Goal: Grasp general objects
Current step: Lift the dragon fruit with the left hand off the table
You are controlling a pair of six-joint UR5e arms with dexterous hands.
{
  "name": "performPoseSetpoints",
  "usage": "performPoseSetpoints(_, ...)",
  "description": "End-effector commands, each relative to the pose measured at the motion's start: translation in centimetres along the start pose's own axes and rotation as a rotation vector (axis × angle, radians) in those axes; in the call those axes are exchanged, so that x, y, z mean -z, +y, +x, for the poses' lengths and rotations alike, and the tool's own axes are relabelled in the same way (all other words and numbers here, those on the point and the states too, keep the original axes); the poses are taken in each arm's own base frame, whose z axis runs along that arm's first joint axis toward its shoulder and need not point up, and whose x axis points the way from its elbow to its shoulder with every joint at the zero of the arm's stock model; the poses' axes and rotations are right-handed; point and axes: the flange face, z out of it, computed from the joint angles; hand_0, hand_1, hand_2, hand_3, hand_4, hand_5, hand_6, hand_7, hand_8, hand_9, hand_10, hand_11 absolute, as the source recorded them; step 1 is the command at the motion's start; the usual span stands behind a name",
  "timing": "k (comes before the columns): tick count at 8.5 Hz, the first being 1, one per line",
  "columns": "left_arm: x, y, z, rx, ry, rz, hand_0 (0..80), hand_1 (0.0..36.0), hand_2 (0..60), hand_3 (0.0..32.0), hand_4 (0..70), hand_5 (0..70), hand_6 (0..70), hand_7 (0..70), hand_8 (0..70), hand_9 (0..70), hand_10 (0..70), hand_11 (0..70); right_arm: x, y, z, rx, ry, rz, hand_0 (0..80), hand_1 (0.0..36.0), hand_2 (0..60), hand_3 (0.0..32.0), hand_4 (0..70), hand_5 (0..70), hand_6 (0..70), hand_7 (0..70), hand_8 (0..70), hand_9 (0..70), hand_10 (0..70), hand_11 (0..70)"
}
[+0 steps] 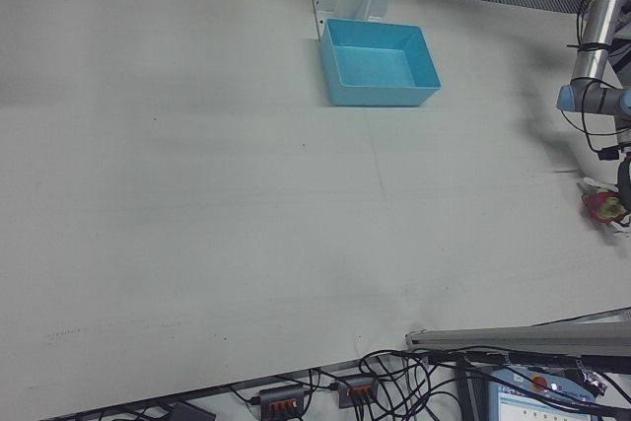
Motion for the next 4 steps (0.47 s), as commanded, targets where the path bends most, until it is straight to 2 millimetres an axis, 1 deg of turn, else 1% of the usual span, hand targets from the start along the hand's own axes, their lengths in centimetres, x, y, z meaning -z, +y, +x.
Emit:
performPoseSetpoints(1, 0.1, -0.1, 0.3, 0.006, 0.014, 0.001, 52.2, 22.5, 42.1, 0.0, 23.7, 70.0, 32.8, 41.8, 22.4, 22.9, 18.2, 27.7, 0.0, 0.0, 0.0, 0.000, 0.000, 0.000, 0.0, 0.0, 0.0, 0.0, 0.0, 0.0, 0.0, 0.0, 0.0, 0.0, 0.0, 0.0)
performPoseSetpoints(2, 0.2, -0.2, 0.4, 0.011, 0.025, 0.000, 49.4, 26.3, 60.0, 0.0, 25.7, 70.0, 35.1, 46.4, 25.2, 27.5, 22.3, 33.6, 0.0, 0.0, 0.0, 0.000, 0.001, 0.000, 0.0, 0.0, 0.0, 0.0, 0.0, 0.0, 0.0, 0.0, 0.0, 0.0, 0.0, 0.0)
performPoseSetpoints(3, 0.2, -0.4, 0.4, 0.017, 0.030, 0.010, 47.0, 28.5, 60.0, 0.0, 28.0, 70.0, 40.0, 55.8, 31.6, 37.5, 30.9, 45.2, 0.0, 0.0, 0.0, 0.000, 0.001, 0.000, 0.0, 0.0, 0.0, 0.0, 0.0, 0.0, 0.0, 0.0, 0.0, 0.0, 0.0, 0.0)
performPoseSetpoints(4, 0.3, -0.6, 1.5, 0.030, 0.058, 0.025, 47.9, 25.9, 60.0, 0.0, 28.5, 70.0, 42.2, 60.5, 35.9, 43.4, 35.6, 51.1, 0.0, 0.0, 0.0, -0.001, 0.001, 0.000, 0.0, 0.0, 0.0, 0.0, 0.0, 0.0, 0.0, 0.0, 0.0, 0.0, 0.0, 0.0)
